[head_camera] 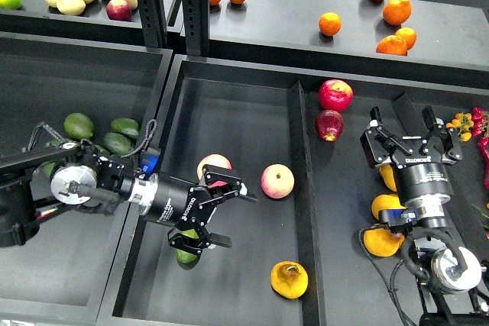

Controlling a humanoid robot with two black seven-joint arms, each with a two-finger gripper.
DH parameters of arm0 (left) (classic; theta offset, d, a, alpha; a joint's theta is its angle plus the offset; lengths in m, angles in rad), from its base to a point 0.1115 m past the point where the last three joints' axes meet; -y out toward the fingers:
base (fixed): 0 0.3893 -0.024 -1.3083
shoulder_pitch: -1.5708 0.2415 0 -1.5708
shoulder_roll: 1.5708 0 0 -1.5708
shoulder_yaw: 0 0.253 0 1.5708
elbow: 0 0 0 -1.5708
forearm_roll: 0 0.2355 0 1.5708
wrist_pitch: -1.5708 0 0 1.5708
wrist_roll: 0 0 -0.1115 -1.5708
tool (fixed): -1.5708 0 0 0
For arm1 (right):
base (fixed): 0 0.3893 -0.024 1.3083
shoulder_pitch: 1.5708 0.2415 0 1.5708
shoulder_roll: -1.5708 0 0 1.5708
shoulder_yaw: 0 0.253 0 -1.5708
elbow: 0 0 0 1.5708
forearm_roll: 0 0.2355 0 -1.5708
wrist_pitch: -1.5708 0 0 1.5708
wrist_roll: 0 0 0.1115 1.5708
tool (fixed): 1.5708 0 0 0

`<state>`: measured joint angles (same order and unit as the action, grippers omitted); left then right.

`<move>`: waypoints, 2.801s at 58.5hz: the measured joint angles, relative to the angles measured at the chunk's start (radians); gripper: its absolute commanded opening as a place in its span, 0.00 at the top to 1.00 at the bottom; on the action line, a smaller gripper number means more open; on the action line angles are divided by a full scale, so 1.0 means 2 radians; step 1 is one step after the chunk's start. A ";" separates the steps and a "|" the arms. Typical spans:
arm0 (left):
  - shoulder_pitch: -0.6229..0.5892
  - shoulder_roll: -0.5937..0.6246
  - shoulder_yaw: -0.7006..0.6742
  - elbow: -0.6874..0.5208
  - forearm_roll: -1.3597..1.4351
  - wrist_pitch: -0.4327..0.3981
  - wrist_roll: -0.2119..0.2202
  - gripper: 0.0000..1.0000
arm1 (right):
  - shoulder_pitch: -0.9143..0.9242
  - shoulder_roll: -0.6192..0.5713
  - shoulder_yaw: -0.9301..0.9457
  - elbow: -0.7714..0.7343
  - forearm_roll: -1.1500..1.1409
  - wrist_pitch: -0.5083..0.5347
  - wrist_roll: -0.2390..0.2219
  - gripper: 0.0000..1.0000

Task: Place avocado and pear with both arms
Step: 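Move the left gripper over the green avocado beside the apples, then lower the left gripper and close it on the green avocado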

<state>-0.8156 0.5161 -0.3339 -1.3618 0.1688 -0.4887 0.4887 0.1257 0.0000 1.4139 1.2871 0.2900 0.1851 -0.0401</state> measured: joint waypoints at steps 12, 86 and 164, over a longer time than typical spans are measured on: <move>-0.115 -0.014 0.149 0.020 0.015 0.000 0.000 0.01 | 0.039 0.000 0.008 -0.011 0.000 -0.016 0.000 0.00; -0.219 -0.218 0.427 0.267 0.021 0.000 0.000 0.01 | 0.115 0.000 0.029 -0.032 0.001 -0.063 0.000 0.00; -0.156 -0.257 0.439 0.375 0.026 0.000 0.000 0.02 | 0.113 0.000 0.030 -0.019 0.002 -0.055 0.001 0.00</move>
<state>-1.1281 0.0027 0.5435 -0.6109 0.2208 -0.4889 0.4886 0.3512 0.0000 1.4733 1.2497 0.2946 0.0752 -0.0383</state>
